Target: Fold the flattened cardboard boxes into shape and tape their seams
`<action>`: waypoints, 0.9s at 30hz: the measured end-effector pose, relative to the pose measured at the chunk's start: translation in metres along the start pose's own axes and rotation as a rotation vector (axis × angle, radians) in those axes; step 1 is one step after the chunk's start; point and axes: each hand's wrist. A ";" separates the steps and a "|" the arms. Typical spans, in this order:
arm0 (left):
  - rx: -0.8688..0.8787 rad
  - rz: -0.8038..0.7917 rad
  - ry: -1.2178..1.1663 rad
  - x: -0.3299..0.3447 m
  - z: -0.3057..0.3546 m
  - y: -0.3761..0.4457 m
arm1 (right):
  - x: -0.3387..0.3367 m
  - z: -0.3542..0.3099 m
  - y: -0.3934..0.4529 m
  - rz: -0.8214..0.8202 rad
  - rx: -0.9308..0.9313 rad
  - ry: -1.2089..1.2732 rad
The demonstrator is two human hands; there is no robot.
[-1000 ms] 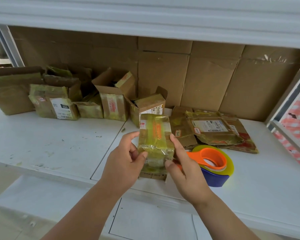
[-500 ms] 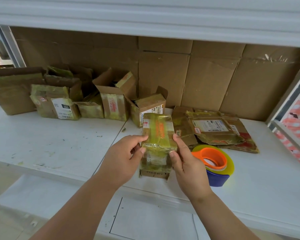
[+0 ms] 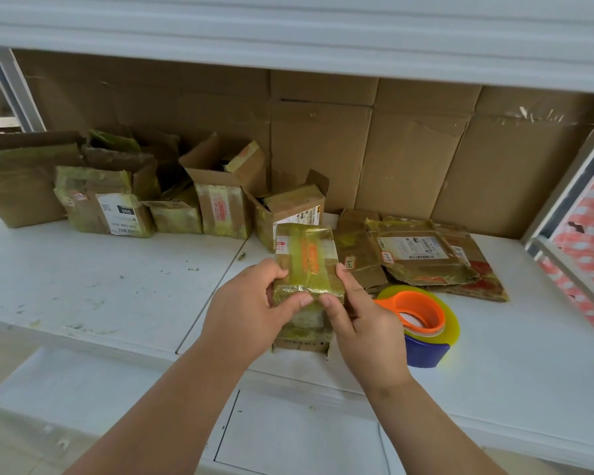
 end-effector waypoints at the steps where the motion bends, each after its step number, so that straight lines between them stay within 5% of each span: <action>1: 0.006 0.003 0.004 0.000 -0.001 0.000 | 0.001 0.000 0.001 0.032 -0.037 -0.009; 6: 0.024 -0.004 0.003 -0.001 -0.008 0.001 | 0.002 0.005 0.004 0.057 -0.073 0.039; 10: 0.031 -0.081 -0.045 -0.004 -0.015 0.001 | -0.003 0.013 -0.006 -0.106 -0.042 0.103; 16: -0.025 -0.099 -0.074 -0.003 -0.017 0.003 | 0.004 0.007 -0.004 -0.009 -0.051 0.038; 22: -0.163 -0.224 -0.367 -0.008 -0.021 -0.001 | 0.001 0.015 -0.009 -0.070 -0.039 0.050; 27: -0.077 -0.053 -0.240 0.002 -0.031 -0.006 | 0.007 0.013 -0.008 -0.088 0.000 0.060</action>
Point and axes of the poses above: each hand's wrist, its own y-axis towards the middle knuckle, its own x-axis out of the palm, z = x × y, and after that the axes turned 10 degrees about z, right-handed
